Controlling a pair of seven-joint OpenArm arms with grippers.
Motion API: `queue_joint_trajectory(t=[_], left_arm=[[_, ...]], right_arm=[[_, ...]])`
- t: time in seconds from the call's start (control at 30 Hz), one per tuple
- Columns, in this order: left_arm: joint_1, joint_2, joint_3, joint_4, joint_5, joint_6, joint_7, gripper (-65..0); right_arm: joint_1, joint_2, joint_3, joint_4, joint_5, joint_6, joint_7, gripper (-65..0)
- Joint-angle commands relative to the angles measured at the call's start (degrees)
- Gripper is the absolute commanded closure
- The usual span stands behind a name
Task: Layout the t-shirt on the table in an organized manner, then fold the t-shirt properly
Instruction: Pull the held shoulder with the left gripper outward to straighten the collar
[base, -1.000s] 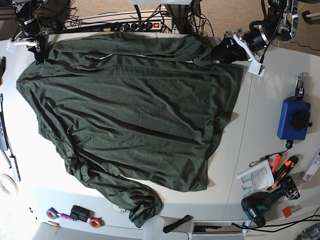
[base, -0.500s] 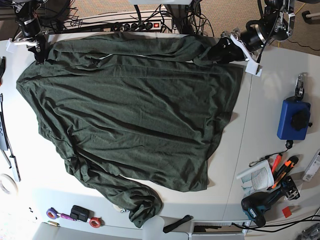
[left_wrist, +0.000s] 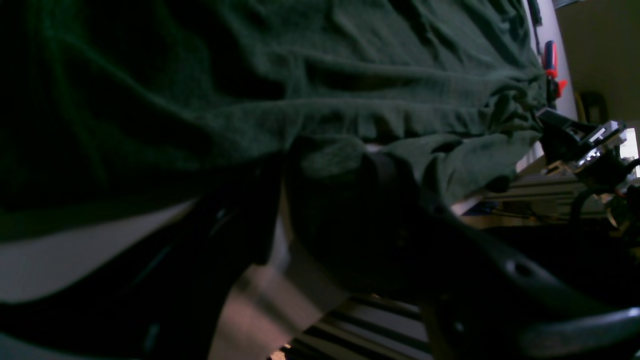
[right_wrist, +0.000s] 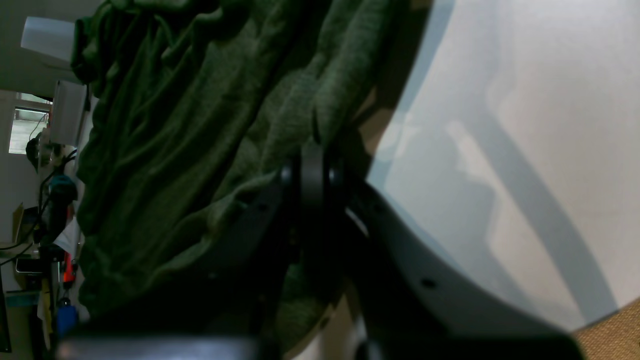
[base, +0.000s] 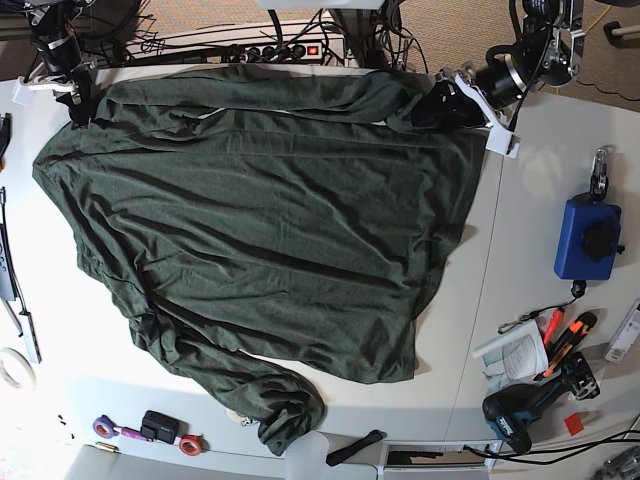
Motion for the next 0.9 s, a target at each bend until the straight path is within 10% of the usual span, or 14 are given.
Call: queue_joint_trajectory(t=[0.0,0.63,0.87], left_arm=[[0.17,-0.48,-0.2,0.7,-0.11,0.22,0.5,-28.0],[-0.92,-0.48,8.44,0.7,1.05,-0.09,2.14,-27.9],[-4.2,-0.5,9.22,0.7,2.82,0.98,0.66,-6.2]], right_arm=[[-0.48,0.5,0.07,0.31,-1.6,0.0,-1.51,0.0],[-0.48,0.48,0.07,0.31,-1.62,0.0,-1.51,0.0],[-0.48,0.5,0.07,0.31,-1.62,0.02,-1.51,0.0]])
